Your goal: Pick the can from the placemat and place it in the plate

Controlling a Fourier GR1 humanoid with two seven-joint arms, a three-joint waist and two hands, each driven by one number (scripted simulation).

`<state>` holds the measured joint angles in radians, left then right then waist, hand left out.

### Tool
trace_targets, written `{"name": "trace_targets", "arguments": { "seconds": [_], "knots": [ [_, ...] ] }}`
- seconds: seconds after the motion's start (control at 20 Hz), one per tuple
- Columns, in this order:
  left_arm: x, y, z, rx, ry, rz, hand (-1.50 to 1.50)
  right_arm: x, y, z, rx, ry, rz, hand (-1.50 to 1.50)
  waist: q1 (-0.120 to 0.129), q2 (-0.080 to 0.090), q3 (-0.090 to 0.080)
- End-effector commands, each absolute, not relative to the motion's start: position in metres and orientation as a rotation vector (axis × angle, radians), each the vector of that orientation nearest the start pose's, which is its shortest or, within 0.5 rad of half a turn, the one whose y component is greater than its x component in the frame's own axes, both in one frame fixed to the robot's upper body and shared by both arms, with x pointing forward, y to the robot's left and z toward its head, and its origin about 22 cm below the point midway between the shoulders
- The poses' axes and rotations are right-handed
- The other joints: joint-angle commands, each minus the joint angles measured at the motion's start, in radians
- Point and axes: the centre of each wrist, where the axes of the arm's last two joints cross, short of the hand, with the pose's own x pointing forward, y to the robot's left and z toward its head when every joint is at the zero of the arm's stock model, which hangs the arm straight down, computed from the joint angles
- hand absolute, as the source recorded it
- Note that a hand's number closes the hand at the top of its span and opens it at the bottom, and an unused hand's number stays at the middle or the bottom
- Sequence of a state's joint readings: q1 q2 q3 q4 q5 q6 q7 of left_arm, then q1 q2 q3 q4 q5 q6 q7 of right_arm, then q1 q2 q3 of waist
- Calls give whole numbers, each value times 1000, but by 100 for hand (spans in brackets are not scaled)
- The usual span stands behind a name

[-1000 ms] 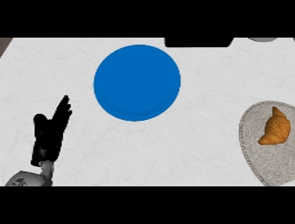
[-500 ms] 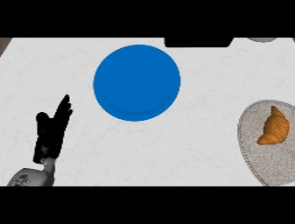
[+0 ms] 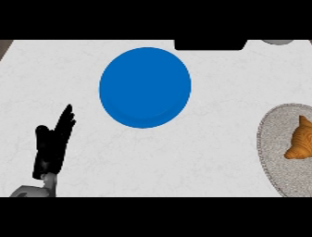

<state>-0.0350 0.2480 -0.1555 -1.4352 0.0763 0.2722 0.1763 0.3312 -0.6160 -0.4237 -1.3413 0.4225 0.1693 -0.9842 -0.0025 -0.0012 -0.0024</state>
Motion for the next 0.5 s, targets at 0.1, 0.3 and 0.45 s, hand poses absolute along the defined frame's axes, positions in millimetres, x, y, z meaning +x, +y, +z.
{"name": "trace_targets", "arguments": {
  "seconds": [0.1,0.3,0.45],
  "knots": [
    [249,269,-11,259,-1295,-33,0,131,-493,12,-561,-1731,951,-150,2,1,3],
    [248,253,-23,227,-1266,-33,0,152,-478,19,-581,-1704,984,-150,2,1,2],
    [242,262,0,250,-1289,-35,0,133,-480,7,-636,-1732,1033,150,2,0,3]
  ]
}}
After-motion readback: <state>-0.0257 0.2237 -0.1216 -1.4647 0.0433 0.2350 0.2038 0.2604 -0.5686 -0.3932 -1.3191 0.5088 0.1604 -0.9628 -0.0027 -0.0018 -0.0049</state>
